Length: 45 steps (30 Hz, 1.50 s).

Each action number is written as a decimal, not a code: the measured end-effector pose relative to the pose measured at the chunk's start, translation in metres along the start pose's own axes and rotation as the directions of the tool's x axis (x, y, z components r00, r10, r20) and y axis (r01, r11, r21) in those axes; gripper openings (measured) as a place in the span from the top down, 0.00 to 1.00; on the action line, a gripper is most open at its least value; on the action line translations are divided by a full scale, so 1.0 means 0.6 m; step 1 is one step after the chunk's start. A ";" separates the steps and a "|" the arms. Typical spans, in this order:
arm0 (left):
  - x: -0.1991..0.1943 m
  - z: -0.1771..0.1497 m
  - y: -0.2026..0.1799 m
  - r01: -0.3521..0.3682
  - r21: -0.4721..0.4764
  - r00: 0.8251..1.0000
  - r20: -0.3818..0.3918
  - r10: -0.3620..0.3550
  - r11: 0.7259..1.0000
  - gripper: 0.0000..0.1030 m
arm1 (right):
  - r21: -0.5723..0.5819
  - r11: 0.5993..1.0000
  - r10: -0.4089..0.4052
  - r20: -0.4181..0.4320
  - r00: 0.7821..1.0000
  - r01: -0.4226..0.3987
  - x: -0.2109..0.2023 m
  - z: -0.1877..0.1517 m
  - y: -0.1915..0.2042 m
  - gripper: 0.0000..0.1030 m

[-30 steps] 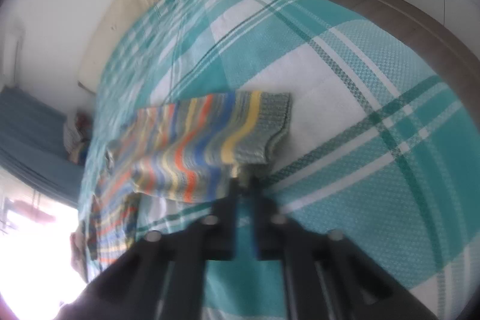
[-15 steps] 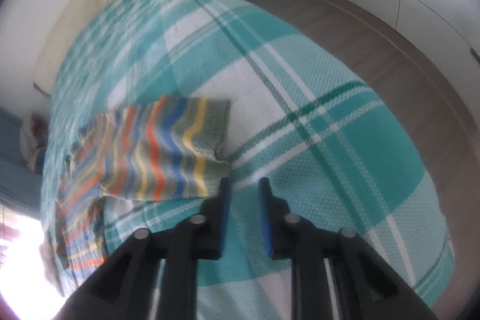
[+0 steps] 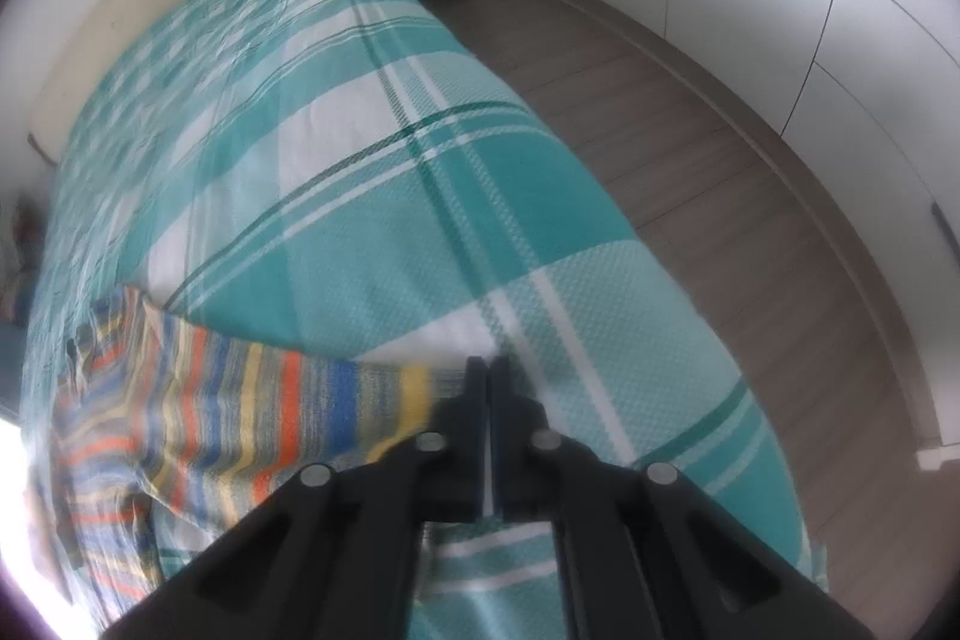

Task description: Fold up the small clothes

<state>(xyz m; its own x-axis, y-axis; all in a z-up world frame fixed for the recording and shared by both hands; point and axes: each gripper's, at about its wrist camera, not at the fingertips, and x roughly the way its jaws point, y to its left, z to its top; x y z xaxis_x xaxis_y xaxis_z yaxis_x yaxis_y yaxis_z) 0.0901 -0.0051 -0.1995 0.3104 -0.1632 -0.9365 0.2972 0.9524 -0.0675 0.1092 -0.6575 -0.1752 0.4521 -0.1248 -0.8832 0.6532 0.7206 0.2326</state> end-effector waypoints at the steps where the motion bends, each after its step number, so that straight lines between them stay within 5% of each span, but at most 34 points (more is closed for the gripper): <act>1: 0.005 0.001 -0.003 0.000 0.007 1.000 -0.009 0.000 1.000 0.18 | -0.008 1.000 -0.007 -0.005 1.000 0.007 0.006 0.000 0.000 1.00; 6: 0.003 0.014 -0.022 0.002 0.046 1.000 0.024 -0.003 0.999 0.18 | -0.068 0.996 -0.058 0.041 0.997 0.061 -0.019 -0.003 0.023 0.95; 9: 0.012 0.015 -0.028 0.013 0.046 0.999 0.030 -0.014 0.999 0.16 | -0.105 0.993 0.069 0.081 0.994 -0.061 -0.066 -0.032 0.047 0.87; 12: 0.033 0.012 -0.039 0.035 0.064 0.999 0.013 -0.036 0.997 0.16 | -0.161 0.970 0.176 -0.055 0.983 -0.183 -0.049 -0.082 0.071 0.86; 14: 0.048 0.003 -0.052 0.016 0.117 1.000 0.021 -0.018 0.993 0.13 | -0.200 0.974 0.080 -0.120 0.989 -0.103 -0.019 -0.120 0.065 0.88; 16: 0.056 -0.008 -0.060 -0.017 0.173 0.999 0.052 0.008 0.985 0.05 | -0.177 0.981 0.066 -0.089 0.994 -0.081 -0.032 -0.146 0.042 0.92; 17: 0.058 -0.013 -0.061 -0.027 0.184 0.997 0.070 0.014 0.983 0.03 | -0.177 0.984 -0.010 -0.074 0.997 -0.003 -0.047 -0.154 0.037 0.91; 19: 0.063 -0.017 -0.057 -0.021 0.176 0.996 0.090 0.005 0.984 0.00 | -0.191 0.981 -0.038 -0.021 0.999 0.034 -0.090 -0.177 0.041 0.85; 21: 0.068 -0.018 -0.053 -0.007 0.150 0.994 0.105 -0.009 0.989 0.00 | -0.219 0.976 0.022 0.024 0.999 -0.016 -0.140 -0.210 0.060 0.77; 23: 0.072 -0.018 -0.053 -0.007 0.133 0.994 0.109 -0.007 0.991 0.00 | -0.259 0.964 0.071 0.066 0.995 -0.052 -0.190 -0.254 0.090 0.45; 26: 0.066 -0.004 -0.053 -0.003 0.142 0.999 0.035 -0.002 0.990 0.01 | -0.298 0.943 0.185 0.104 0.977 -0.147 -0.244 -0.336 0.146 0.39; 28: 0.026 0.011 -0.024 0.059 0.091 0.997 0.052 -0.064 0.994 0.09 | -0.323 0.923 0.249 0.086 0.965 -0.210 -0.257 -0.398 0.193 0.36; 30: -0.031 0.037 0.035 0.112 0.034 0.983 0.144 -0.116 0.993 0.06 | -0.370 0.896 0.285 0.058 0.957 -0.244 -0.262 -0.457 0.244 0.36; 33: -0.068 0.100 0.158 0.112 -0.075 0.972 0.214 -0.093 0.991 0.00 | -0.443 0.854 0.316 0.027 0.948 -0.272 -0.263 -0.524 0.309 0.36; 38: 0.034 0.196 0.305 -0.021 -0.237 0.991 0.122 0.051 0.971 0.05 | -0.478 0.820 0.336 -0.043 0.941 -0.315 -0.246 -0.562 0.371 0.36; 39: 0.055 0.206 0.313 -0.046 -0.233 0.991 0.113 0.074 0.971 0.20 | -0.477 0.820 0.336 -0.045 0.941 -0.315 -0.248 -0.567 0.377 0.36; 40: 0.073 0.209 0.320 -0.053 -0.227 0.991 0.104 0.078 0.972 0.63 | -0.481 0.817 0.340 -0.047 0.939 -0.319 -0.250 -0.568 0.384 0.36; 41: 0.085 0.210 0.320 -0.034 -0.219 0.993 0.105 0.059 0.975 0.86 | -0.489 0.812 0.340 -0.046 0.939 -0.318 -0.253 -0.570 0.389 0.36; 43: 0.071 0.214 0.287 -0.070 -0.152 0.978 0.185 0.098 0.986 0.95 | -0.506 0.808 0.330 -0.038 0.943 -0.303 -0.261 -0.573 0.396 0.36; 45: 0.033 0.207 0.210 -0.156 0.043 0.941 0.311 0.135 0.987 0.96 | -0.520 0.804 0.322 -0.026 0.946 -0.288 -0.268 -0.578 0.394 0.36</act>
<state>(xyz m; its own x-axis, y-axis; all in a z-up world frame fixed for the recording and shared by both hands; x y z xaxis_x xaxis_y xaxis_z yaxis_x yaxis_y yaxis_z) 0.2459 0.0797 -0.1838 0.6134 -0.1047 -0.7828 0.2833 0.9544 0.0943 -0.0197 -0.2303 -0.1193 0.6227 0.1317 -0.7713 0.0790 0.9701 0.2294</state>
